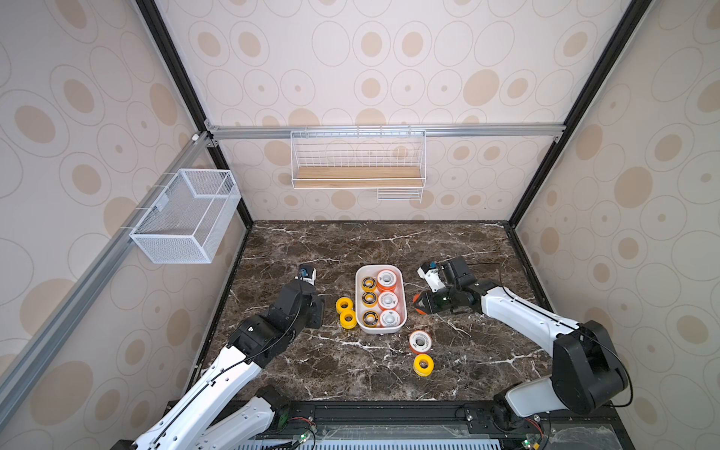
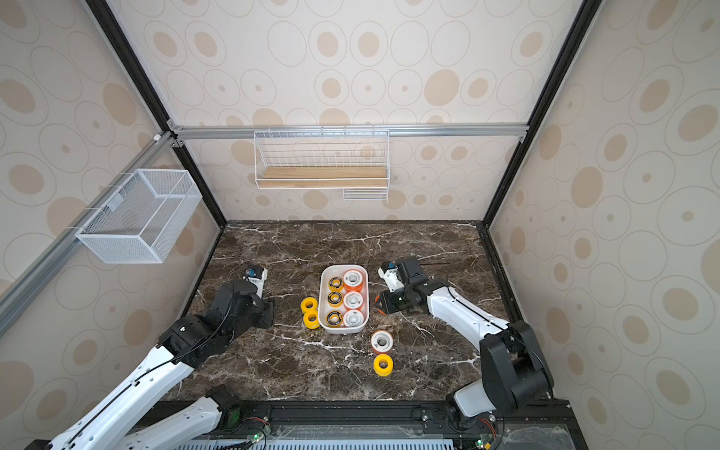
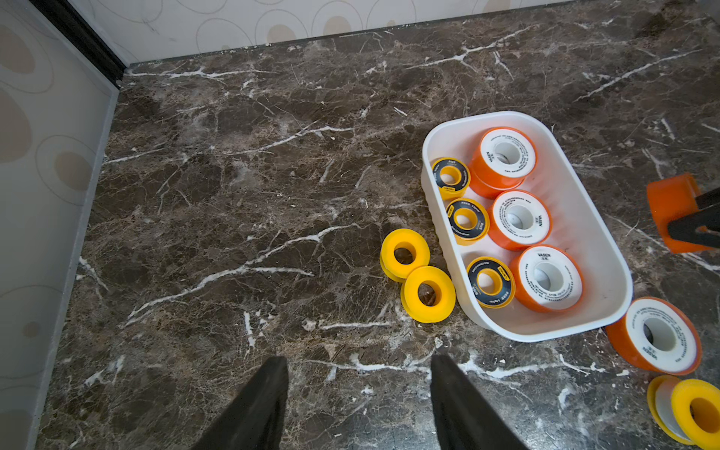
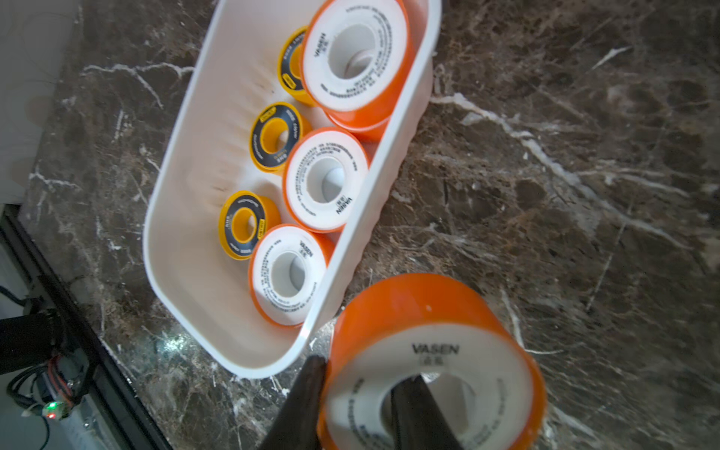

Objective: Put the sealing tape into the storage box
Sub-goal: Place the sealing tape in the storage box.

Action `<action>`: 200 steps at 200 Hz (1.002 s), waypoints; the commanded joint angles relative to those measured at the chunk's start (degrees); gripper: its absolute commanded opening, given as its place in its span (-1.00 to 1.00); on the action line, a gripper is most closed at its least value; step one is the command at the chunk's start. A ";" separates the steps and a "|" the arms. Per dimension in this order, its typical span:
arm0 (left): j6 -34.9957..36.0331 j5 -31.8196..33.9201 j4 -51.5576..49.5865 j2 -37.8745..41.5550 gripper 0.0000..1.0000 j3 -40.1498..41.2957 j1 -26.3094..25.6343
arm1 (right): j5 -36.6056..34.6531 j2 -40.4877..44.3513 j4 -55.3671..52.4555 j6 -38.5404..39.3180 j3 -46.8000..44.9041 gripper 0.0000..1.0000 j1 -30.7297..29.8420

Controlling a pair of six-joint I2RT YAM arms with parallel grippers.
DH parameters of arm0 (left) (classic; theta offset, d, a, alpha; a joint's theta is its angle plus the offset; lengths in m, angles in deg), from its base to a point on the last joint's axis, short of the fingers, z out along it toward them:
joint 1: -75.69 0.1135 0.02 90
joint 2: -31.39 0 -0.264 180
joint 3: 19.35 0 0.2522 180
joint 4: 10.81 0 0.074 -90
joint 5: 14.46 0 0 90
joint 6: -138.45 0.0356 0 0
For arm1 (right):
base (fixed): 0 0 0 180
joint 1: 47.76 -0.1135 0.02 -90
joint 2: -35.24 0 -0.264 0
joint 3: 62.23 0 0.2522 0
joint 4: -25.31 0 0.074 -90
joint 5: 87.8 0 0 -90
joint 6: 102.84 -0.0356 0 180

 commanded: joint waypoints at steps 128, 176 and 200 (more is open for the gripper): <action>0.65 0.69 -0.93 0.55 0.24 -0.75 0.53 | 3.09 -16.18 -3.99 5.40 18.76 -0.44 -9.58; 0.60 0.53 -0.91 0.56 0.24 -0.75 0.62 | -1.23 -20.50 -6.92 6.07 22.16 -0.45 -11.57; 0.62 0.44 -0.87 0.55 0.24 -0.75 0.67 | -4.25 -21.98 -8.79 6.46 23.91 -0.45 -12.45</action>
